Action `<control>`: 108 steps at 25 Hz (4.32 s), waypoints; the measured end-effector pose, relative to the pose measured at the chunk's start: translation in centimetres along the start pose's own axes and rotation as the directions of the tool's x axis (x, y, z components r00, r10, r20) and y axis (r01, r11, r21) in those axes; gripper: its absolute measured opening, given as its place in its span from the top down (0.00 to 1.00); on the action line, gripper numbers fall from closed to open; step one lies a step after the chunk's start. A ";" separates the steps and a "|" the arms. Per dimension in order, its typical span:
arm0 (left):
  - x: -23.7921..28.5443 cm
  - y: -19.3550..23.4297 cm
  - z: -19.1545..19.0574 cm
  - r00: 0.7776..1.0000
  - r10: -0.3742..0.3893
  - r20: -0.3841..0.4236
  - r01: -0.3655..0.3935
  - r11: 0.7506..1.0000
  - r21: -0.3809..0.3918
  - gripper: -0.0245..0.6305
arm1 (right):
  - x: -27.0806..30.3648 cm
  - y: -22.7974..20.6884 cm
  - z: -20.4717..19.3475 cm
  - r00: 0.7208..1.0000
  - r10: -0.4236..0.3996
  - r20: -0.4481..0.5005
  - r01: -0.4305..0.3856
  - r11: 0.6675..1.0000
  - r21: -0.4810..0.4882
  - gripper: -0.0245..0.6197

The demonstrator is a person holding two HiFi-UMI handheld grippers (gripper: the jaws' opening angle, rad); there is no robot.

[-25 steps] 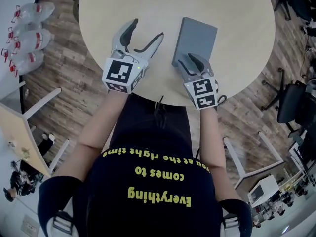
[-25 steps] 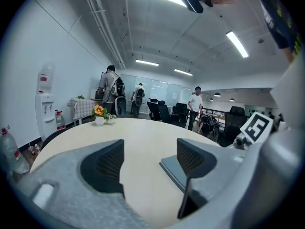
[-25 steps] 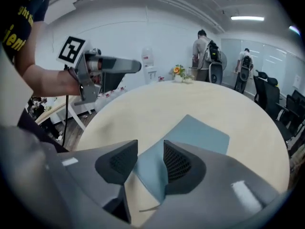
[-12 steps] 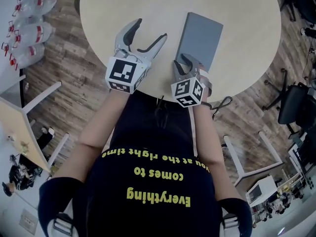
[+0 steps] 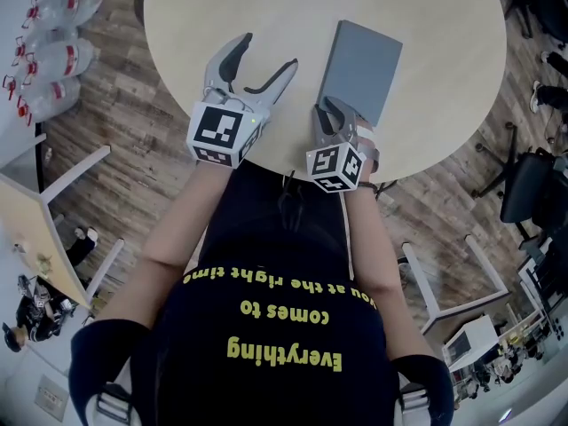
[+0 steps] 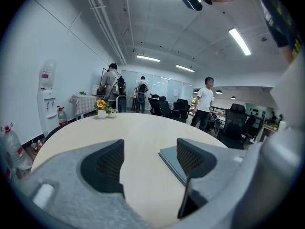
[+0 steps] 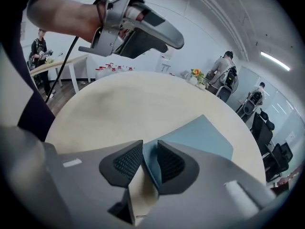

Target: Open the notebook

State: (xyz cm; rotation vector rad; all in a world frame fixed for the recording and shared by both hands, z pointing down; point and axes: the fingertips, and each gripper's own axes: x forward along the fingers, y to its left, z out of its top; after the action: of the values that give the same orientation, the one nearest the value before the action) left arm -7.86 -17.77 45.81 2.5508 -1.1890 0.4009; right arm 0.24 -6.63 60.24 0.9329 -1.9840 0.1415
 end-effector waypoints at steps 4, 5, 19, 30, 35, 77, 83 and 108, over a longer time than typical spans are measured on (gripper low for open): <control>0.0 -0.3 0.0 1.000 0.002 0.001 -0.002 1.000 0.001 0.44 | -0.8 -0.5 0.2 0.999 0.024 0.047 -0.031 0.989 0.143 0.85; 0.0 -0.4 0.0 1.000 0.003 0.001 -0.003 1.000 0.001 0.44 | -1.1 -0.7 0.3 0.998 0.032 0.059 -0.042 0.982 0.182 0.85; -0.2 -0.4 0.8 1.000 0.001 0.014 -0.001 1.000 0.009 0.44 | -1.9 -2.5 0.4 0.951 0.206 0.232 -0.304 0.763 0.570 0.87; 0.0 -0.3 1.1 1.000 -0.008 0.014 0.008 1.000 0.021 0.44 | -2.1 -2.9 0.4 0.943 0.213 0.254 -0.327 0.725 0.606 0.87; 0.0 -0.3 1.3 1.000 -0.011 0.014 0.011 1.000 0.025 0.44 | -2.1 -2.8 0.4 0.943 0.220 0.250 -0.330 0.718 0.612 0.87; 3.3 -7.0 3.7 0.970 -0.240 0.022 0.235 0.962 0.139 0.96 | -17.9 -14.0 -4.4 0.762 -0.566 0.314 -0.118 0.356 0.927 0.90; 3.8 -7.6 3.4 0.969 -0.248 0.007 0.245 0.958 0.147 0.96 | -18.7 -15.1 -8.9 0.746 -0.633 0.205 -0.092 0.207 0.974 0.90; 4.5 -8.3 2.0 0.971 -0.237 -0.030 0.239 0.962 0.133 0.96 | -14.7 -14.2 -21.0 0.859 -0.509 -0.054 -0.027 -0.151 0.988 0.90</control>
State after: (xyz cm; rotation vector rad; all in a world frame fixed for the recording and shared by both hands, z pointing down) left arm 1.63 -16.52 44.35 2.7610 -0.8608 0.4554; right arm 28.49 0.60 57.45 2.5225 -1.6156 1.6084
